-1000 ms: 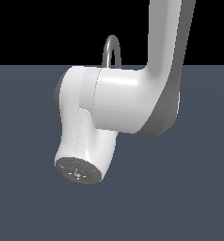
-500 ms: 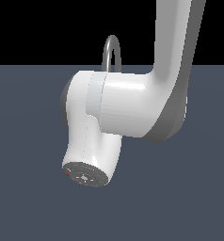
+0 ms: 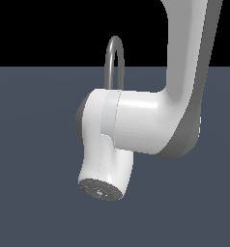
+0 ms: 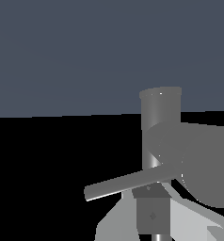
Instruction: Turn on the faucet by rotating a designated handle.
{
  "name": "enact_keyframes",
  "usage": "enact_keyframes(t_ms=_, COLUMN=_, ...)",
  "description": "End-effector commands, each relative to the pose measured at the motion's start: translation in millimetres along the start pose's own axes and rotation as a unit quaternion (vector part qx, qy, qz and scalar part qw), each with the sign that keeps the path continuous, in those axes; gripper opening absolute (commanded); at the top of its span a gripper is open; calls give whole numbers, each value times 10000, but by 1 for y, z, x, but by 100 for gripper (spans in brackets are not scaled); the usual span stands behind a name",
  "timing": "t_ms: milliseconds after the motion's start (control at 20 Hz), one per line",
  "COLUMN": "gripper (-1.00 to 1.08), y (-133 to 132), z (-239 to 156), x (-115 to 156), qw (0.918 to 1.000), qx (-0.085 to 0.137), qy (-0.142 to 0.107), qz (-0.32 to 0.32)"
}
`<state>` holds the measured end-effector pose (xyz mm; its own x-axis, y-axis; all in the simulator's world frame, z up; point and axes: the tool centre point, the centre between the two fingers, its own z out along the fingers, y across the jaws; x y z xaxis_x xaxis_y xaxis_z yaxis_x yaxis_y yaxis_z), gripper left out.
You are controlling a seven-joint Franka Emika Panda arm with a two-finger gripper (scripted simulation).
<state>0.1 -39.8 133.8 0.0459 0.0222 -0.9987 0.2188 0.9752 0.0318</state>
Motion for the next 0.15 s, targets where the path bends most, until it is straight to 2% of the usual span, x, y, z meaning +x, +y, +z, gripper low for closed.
enact_keyframes(t_ms=0, gripper=-100, y=-23, z=-3, x=27, qw=9997, qx=-59, qy=197, qz=-134)
enact_keyframes(t_ms=100, gripper=-100, y=-26, z=-3, x=30, qw=9997, qx=-49, qy=199, qz=-144)
